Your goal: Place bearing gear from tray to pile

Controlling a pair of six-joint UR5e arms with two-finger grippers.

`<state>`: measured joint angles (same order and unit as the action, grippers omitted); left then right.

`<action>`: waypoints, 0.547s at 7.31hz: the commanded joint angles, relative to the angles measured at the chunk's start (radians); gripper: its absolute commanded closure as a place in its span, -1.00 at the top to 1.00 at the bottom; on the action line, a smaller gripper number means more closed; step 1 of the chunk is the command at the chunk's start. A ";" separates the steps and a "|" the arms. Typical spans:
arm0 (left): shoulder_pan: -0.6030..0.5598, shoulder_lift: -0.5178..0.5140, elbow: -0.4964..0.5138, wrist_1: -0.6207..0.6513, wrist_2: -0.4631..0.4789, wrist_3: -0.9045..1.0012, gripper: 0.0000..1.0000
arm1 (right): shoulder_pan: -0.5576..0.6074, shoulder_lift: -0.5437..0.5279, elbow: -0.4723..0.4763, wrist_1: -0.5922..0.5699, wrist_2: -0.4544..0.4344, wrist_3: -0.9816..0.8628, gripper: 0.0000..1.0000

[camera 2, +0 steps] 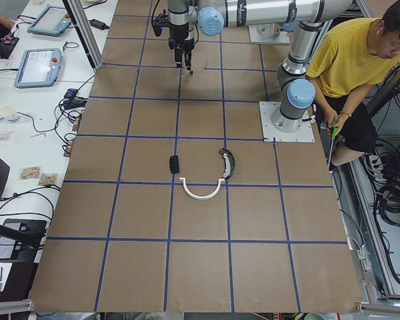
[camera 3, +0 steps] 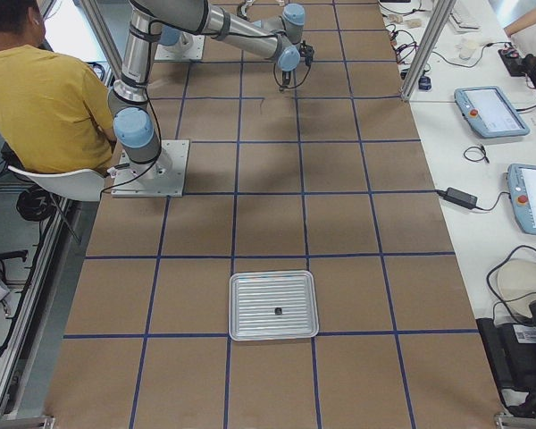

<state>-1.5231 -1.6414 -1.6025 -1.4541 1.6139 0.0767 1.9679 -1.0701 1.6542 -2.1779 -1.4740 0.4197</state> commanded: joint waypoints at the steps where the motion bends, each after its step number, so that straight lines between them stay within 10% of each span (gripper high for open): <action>1: -0.009 0.000 -0.004 0.000 -0.008 0.000 1.00 | -0.232 -0.121 -0.089 0.261 -0.017 -0.198 1.00; 4: 0.000 -0.023 -0.049 -0.011 0.011 -0.040 1.00 | -0.744 -0.234 -0.114 0.411 -0.135 -0.776 1.00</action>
<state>-1.5251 -1.6535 -1.6232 -1.4611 1.6188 0.0629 1.4415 -1.2811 1.5458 -1.7993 -1.5622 -0.1030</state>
